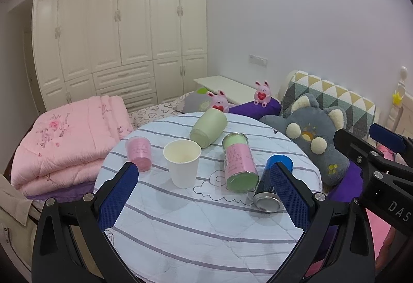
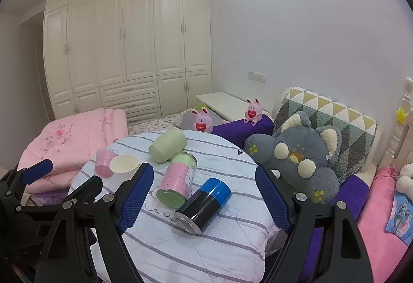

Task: Flip cup upright

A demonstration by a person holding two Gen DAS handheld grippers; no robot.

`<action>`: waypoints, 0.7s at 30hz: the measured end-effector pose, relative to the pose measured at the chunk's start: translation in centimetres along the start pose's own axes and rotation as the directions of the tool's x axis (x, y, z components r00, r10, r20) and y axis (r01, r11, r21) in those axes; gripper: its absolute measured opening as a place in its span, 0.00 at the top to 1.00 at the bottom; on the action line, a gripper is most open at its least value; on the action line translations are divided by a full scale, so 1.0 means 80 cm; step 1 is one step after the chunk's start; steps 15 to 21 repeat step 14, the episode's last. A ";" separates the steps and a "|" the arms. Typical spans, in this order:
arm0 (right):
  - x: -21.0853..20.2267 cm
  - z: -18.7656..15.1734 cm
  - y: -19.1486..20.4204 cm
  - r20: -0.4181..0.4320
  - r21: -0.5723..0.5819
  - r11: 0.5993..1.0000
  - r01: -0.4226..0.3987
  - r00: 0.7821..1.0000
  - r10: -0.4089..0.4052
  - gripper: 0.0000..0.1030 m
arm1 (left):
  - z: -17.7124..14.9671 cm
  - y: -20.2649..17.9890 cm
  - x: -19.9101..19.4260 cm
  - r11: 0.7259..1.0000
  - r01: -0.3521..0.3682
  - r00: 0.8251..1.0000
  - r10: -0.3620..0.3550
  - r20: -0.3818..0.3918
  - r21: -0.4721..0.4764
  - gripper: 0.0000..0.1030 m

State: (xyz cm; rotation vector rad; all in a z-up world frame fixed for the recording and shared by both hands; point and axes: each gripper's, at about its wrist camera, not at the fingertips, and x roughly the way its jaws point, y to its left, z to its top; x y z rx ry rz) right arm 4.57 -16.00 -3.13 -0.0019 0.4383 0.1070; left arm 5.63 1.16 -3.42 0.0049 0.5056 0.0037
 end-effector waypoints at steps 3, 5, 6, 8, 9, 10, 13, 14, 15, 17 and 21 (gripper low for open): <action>0.000 0.000 0.000 0.001 0.000 1.000 0.001 1.000 -0.001 0.20 | 0.000 -0.001 0.001 1.000 -0.001 1.000 0.001 -0.002 0.002 0.00; 0.002 0.000 -0.002 -0.004 0.003 1.000 0.000 1.000 0.000 0.20 | 0.001 -0.001 0.001 1.000 0.001 1.000 -0.001 -0.001 0.002 0.00; 0.003 0.000 -0.002 -0.004 0.004 1.000 0.001 1.000 -0.001 0.20 | 0.000 -0.002 0.001 1.000 0.001 1.000 -0.001 0.000 0.003 0.00; 0.003 0.000 -0.005 -0.005 0.005 1.000 0.004 1.000 -0.004 0.20 | 0.001 -0.002 0.003 1.000 0.000 1.000 0.000 -0.001 0.006 0.00; 0.004 0.000 -0.006 -0.006 0.006 1.000 0.004 1.000 -0.004 0.20 | 0.000 -0.002 0.003 1.000 0.001 1.000 -0.001 0.000 0.006 0.00; 0.004 0.000 -0.006 -0.007 0.007 1.000 0.003 1.000 -0.003 0.20 | 0.000 -0.003 0.003 1.000 0.001 1.000 -0.001 0.000 0.006 0.00; 0.004 0.000 -0.007 -0.007 0.006 1.000 0.004 1.000 -0.004 0.20 | 0.001 -0.004 0.003 1.000 0.008 1.000 -0.008 0.005 0.013 0.00; 0.004 0.000 -0.007 -0.007 0.007 1.000 0.004 1.000 -0.004 0.20 | 0.001 -0.004 0.004 1.000 0.012 1.000 -0.012 0.005 0.016 0.00; 0.004 0.000 -0.007 -0.007 0.007 1.000 0.004 1.000 -0.004 0.20 | 0.001 -0.004 0.004 1.000 0.012 1.000 -0.012 0.005 0.016 0.00; 0.004 0.000 -0.007 -0.007 0.007 1.000 0.004 1.000 -0.004 0.20 | 0.001 -0.004 0.004 1.000 0.012 1.000 -0.012 0.005 0.016 0.00; 0.004 0.000 -0.007 -0.007 0.007 1.000 0.004 1.000 -0.004 0.20 | 0.001 -0.004 0.004 1.000 0.012 1.000 -0.012 0.005 0.016 0.00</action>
